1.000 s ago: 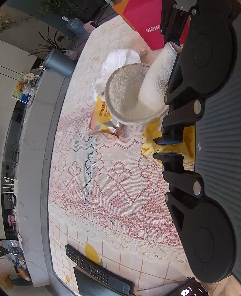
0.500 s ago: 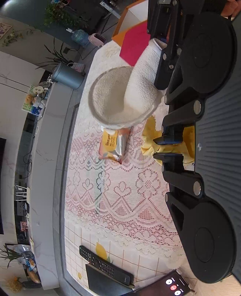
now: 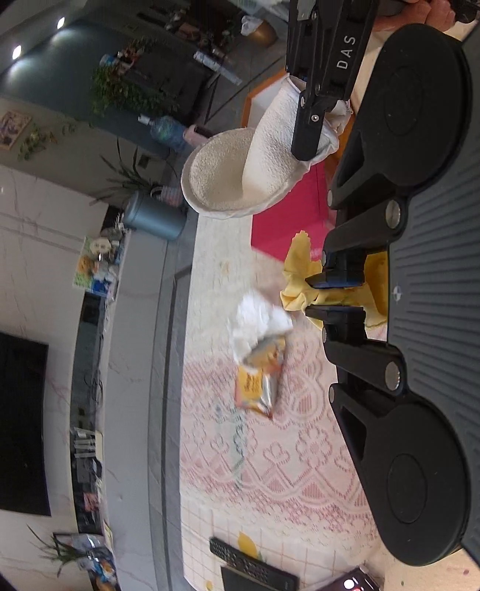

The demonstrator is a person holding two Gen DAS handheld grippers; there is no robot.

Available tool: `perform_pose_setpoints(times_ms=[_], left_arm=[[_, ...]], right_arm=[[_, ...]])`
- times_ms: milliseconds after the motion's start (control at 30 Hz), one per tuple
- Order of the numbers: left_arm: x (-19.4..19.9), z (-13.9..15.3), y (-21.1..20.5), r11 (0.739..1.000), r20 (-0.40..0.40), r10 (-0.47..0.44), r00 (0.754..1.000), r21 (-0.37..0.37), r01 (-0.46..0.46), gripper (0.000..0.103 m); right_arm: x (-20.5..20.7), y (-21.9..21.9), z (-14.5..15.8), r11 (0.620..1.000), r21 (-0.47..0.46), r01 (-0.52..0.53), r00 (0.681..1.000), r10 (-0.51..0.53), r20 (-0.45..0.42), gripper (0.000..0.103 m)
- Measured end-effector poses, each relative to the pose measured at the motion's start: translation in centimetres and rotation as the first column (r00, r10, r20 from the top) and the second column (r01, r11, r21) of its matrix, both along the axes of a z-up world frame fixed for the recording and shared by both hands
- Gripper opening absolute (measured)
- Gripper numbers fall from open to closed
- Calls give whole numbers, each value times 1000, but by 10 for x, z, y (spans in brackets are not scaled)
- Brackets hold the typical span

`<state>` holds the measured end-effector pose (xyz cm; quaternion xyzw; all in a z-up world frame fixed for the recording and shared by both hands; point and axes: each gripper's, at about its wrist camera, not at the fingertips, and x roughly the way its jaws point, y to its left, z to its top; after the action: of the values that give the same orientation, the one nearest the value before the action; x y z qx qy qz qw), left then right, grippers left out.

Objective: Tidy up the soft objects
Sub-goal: 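Carry the yellow cloth with left tool while right tool carries the terry pad to the box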

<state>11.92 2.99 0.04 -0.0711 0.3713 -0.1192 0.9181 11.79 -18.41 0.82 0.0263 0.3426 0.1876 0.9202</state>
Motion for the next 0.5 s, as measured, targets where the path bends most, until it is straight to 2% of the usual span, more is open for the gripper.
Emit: perform_pose_setpoints(times_ms=[233,500], left_arm=[[2,22,-63,988,37,-149,988,-29,150,9],[29,28,-139,950,46,-307,951,-49,309,9]], right_arm=[[-18,-67,17,997,11,70,997,-70,-12,20],[-11,-144,19,985,-56,161,985,-163,-49,20]])
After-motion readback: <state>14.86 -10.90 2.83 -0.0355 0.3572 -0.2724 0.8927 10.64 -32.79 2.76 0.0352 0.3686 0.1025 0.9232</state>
